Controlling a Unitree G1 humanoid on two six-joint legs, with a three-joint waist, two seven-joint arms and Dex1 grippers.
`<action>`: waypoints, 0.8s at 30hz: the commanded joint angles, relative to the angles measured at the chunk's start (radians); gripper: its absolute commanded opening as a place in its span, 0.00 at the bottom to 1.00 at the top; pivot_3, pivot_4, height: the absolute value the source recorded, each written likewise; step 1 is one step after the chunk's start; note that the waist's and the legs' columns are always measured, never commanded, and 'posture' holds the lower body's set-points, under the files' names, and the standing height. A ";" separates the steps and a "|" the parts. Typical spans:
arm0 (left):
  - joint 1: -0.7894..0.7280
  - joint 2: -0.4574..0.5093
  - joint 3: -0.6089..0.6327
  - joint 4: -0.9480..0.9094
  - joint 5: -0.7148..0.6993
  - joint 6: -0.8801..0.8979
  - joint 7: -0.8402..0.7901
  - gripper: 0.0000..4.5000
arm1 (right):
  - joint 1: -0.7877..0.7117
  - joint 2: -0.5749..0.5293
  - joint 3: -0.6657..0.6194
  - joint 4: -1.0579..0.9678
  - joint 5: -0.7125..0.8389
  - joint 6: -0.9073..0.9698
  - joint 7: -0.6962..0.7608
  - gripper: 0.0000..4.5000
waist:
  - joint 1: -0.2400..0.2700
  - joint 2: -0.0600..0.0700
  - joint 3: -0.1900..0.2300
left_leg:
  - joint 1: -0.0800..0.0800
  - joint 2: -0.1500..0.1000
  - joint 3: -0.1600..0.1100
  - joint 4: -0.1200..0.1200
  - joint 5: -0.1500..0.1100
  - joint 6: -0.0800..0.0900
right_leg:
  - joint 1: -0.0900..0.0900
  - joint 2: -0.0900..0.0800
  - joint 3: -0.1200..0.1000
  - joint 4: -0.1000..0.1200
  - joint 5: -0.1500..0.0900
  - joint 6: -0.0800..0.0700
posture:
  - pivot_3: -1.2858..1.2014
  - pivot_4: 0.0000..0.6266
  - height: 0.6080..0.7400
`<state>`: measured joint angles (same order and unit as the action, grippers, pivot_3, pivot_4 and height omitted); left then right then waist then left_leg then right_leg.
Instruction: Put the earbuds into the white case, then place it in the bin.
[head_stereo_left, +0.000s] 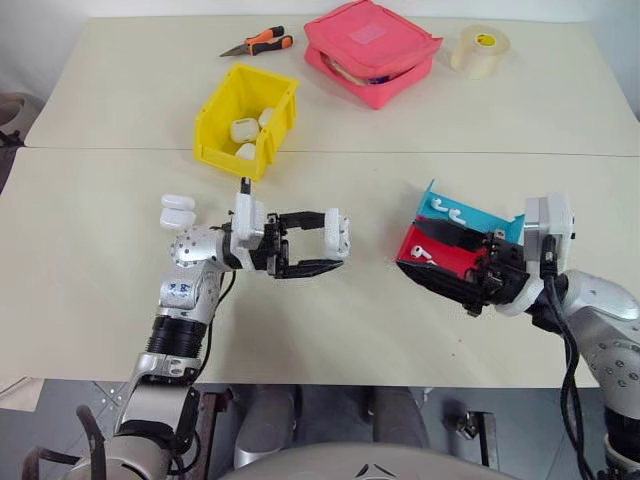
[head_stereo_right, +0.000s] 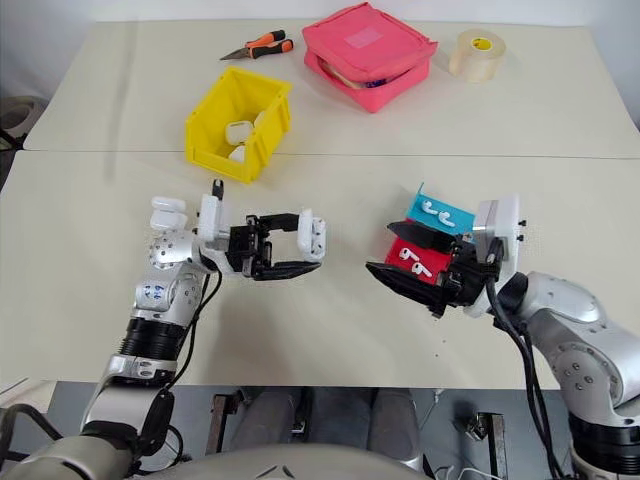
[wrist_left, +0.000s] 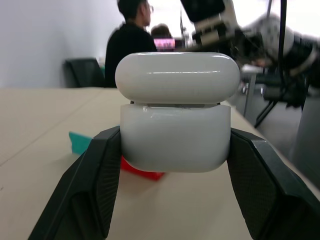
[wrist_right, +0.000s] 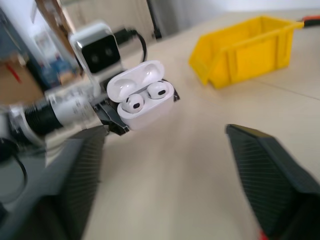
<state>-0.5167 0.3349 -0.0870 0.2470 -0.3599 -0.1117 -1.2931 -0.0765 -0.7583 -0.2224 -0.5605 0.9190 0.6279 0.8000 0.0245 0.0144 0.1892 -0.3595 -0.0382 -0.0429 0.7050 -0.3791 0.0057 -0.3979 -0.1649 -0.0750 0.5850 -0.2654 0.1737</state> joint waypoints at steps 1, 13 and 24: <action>-0.066 0.029 -0.064 -0.007 0.126 -0.034 0.042 0.62 | -0.109 -0.015 0.068 -0.029 -0.041 0.018 -0.018 0.56 | -0.001 0.000 0.000 | 0.000 0.000 0.000 0.000 0.000 0.000 | 0.000 0.000 0.000 0.000 0.000 0.000 | 0.52 0.24 1.00; -0.061 0.001 -0.129 -0.019 0.164 -0.076 0.083 0.62 | -0.310 0.031 0.283 -0.015 -0.144 0.139 -0.090 0.02 | 0.000 -0.001 0.000 | -0.001 0.000 -0.001 -0.002 0.000 0.000 | 0.000 0.000 -0.001 -0.002 0.000 0.000 | 0.52 0.24 1.00; 0.000 -0.010 -0.024 -0.091 -0.033 -0.047 0.046 0.62 | -0.067 -0.057 0.107 0.013 -0.211 0.024 0.007 0.02 | 0.000 -0.001 0.000 | 0.000 0.000 -0.001 -0.002 0.000 0.000 | 0.000 0.000 -0.001 -0.001 0.000 0.000 | 0.52 0.24 1.00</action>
<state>-0.5346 0.3239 -0.1574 0.2139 -0.3061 -0.1692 -1.2269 -0.1743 -0.8158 -0.0358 -0.5423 0.7204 0.7241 0.7792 0.0247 0.0137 0.1895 -0.3600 -0.0379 -0.0437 0.7034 -0.3792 0.0058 -0.3981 -0.1650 -0.0758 0.5840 -0.2654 0.1737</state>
